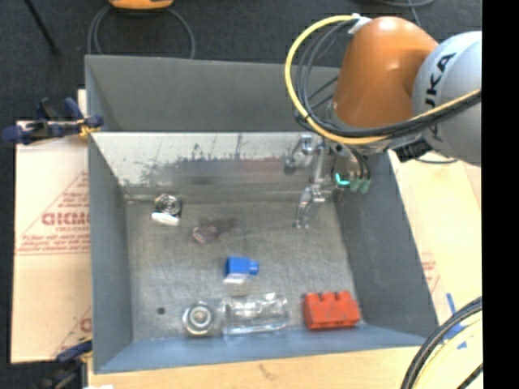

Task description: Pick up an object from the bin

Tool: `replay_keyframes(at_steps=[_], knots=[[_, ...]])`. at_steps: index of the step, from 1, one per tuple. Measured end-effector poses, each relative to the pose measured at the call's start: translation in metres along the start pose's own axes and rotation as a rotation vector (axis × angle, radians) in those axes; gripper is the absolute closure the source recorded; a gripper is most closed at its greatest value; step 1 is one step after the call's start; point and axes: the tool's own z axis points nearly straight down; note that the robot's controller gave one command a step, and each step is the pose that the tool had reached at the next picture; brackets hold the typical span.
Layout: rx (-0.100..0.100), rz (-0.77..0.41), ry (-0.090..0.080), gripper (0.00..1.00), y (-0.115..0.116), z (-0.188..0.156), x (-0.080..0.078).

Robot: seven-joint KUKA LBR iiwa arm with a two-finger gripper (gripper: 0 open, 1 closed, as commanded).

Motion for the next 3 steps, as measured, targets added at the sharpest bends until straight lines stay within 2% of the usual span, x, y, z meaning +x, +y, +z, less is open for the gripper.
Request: replay_keyframes(at_steps=[1,2,3], knots=[[0.002,-0.136,-0.012,0.00,0.082,0.163,0.048],[0.001,-0.151,-0.011,0.00,0.068,0.132,0.068],[0.001,-0.162,-0.011,0.00,0.076,0.133,0.068]])
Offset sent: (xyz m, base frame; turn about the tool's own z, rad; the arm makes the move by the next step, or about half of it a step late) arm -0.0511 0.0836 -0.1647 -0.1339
